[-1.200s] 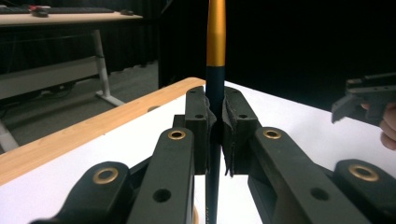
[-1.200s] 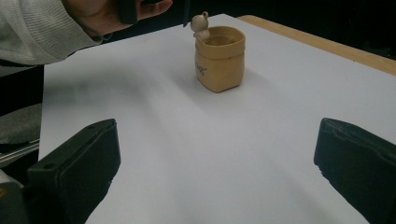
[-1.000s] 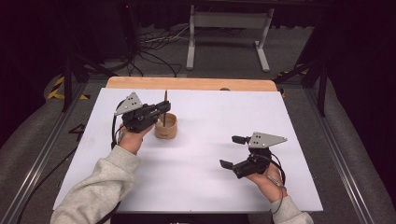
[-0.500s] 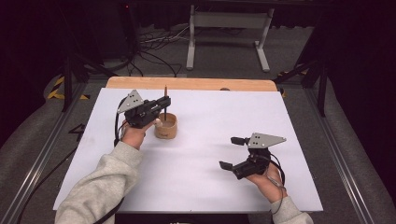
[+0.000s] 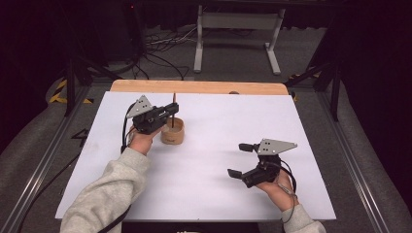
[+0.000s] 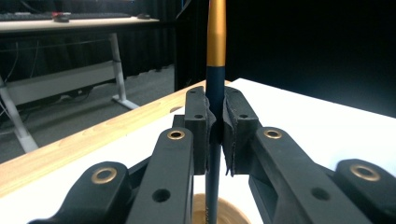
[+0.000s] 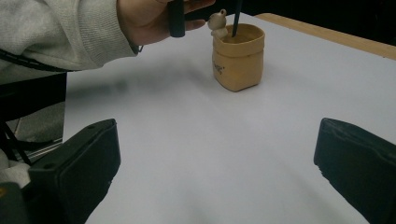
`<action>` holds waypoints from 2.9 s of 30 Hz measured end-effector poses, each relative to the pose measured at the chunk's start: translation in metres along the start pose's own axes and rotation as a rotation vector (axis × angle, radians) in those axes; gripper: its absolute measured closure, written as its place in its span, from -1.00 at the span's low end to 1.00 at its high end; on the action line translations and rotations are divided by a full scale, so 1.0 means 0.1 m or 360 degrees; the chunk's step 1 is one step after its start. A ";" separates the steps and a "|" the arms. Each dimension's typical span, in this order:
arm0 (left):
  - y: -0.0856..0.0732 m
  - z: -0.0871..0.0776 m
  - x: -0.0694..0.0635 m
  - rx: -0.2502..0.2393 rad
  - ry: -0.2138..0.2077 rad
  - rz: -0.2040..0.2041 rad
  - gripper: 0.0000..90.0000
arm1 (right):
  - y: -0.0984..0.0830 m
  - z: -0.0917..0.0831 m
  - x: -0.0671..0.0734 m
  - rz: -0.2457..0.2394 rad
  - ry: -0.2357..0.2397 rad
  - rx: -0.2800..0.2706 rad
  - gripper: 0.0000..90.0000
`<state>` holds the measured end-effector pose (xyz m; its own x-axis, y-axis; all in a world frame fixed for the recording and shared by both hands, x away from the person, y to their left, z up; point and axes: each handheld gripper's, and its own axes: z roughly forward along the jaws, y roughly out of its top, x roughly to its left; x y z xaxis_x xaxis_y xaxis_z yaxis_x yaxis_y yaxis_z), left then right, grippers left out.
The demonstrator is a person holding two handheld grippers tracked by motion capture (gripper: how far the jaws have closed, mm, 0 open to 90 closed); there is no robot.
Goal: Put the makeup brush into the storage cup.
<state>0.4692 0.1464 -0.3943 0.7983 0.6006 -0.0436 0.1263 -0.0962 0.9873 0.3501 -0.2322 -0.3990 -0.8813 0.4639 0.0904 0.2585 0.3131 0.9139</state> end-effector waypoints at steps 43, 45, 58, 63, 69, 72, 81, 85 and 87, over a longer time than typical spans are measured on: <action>-0.17 -0.09 -0.01 -0.0016 -0.0062 -0.0057 -0.52 | -0.01 -0.03 0.00 -0.0021 0.0013 -0.0041 -0.96; -0.14 -0.13 -0.04 -0.0017 -0.0078 -0.0058 -0.70 | -0.01 -0.04 -0.01 -0.0023 -0.0003 -0.0052 -0.97; 0.01 -0.51 -0.24 -0.0045 -0.0157 -0.0004 -0.96 | -0.02 -0.18 -0.07 -0.0061 -0.0166 -0.0158 -1.00; 0.01 -0.64 -0.29 -0.0039 -0.0178 0.0001 -0.97 | -0.03 -0.22 -0.11 -0.0047 -0.0193 -0.0190 -1.00; -0.05 -0.79 -0.31 -0.0012 -0.0182 -0.0031 -0.99 | -0.04 -0.25 -0.12 -0.0043 -0.0230 -0.0220 -1.00; -0.08 -0.88 -0.32 -0.0008 -0.0179 -0.0015 -0.99 | -0.05 -0.26 -0.13 -0.0047 -0.0248 -0.0232 -1.00; -0.20 -1.13 -0.34 0.0012 -0.0122 -0.0019 -0.99 | -0.10 -0.32 -0.11 -0.0062 -0.0354 -0.0285 -1.00; -0.26 -1.19 -0.35 -0.0003 -0.0108 -0.0043 -1.00 | -0.11 -0.35 -0.10 -0.0062 -0.0383 -0.0306 -1.00; -0.30 -1.22 -0.35 -0.0007 -0.0105 -0.0053 -1.00 | -0.13 -0.36 -0.09 -0.0064 -0.0392 -0.0312 -1.00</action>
<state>0.3657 0.2247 -0.4036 0.8309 0.5497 -0.0863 0.1511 -0.0736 0.9858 0.3407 -0.2700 -0.3976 -0.7608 0.6485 -0.0239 0.1231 0.1805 0.9758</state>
